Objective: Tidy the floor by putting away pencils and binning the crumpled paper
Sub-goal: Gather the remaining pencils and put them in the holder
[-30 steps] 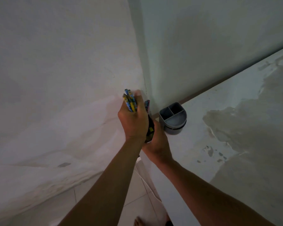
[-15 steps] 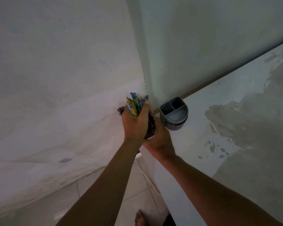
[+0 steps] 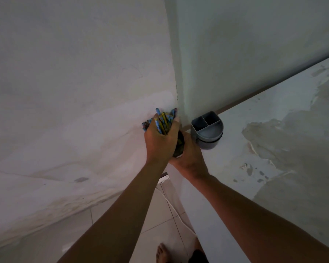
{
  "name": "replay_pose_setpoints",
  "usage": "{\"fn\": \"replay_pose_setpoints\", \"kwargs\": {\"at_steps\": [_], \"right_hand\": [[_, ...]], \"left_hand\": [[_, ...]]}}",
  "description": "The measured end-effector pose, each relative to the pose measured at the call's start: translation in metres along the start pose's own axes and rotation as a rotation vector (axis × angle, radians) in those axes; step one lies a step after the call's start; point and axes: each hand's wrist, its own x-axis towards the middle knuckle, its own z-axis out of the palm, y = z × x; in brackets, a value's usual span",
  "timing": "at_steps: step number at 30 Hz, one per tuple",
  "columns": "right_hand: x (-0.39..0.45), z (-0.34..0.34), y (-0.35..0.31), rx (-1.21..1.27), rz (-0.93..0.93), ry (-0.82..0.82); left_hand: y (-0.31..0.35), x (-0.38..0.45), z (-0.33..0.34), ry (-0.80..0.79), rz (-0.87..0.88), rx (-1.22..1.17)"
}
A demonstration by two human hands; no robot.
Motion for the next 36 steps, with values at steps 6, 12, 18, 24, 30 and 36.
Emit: {"fn": "replay_pose_setpoints", "kwargs": {"at_steps": [6, 12, 18, 24, 30, 36], "right_hand": [[0.001, 0.004, 0.002, -0.046, 0.028, -0.017], [0.0, 0.006, 0.01, -0.043, 0.161, -0.043], [-0.001, 0.006, 0.006, -0.147, 0.092, -0.037], [-0.006, -0.002, -0.003, -0.226, -0.038, -0.024], [-0.011, -0.008, -0.003, -0.221, -0.021, -0.051], [-0.016, -0.026, -0.011, -0.351, -0.059, -0.012]], "left_hand": [[0.002, -0.001, -0.014, 0.037, 0.371, 0.342], [-0.003, 0.005, -0.03, 0.115, 0.67, 0.593], [-0.017, 0.01, -0.025, 0.064, 0.774, 0.576], [-0.025, 0.01, -0.024, 0.062, 0.884, 0.721], [-0.03, 0.011, -0.029, 0.016, 0.916, 0.751], [-0.019, 0.011, -0.035, -0.028, 0.929, 0.754]]}}
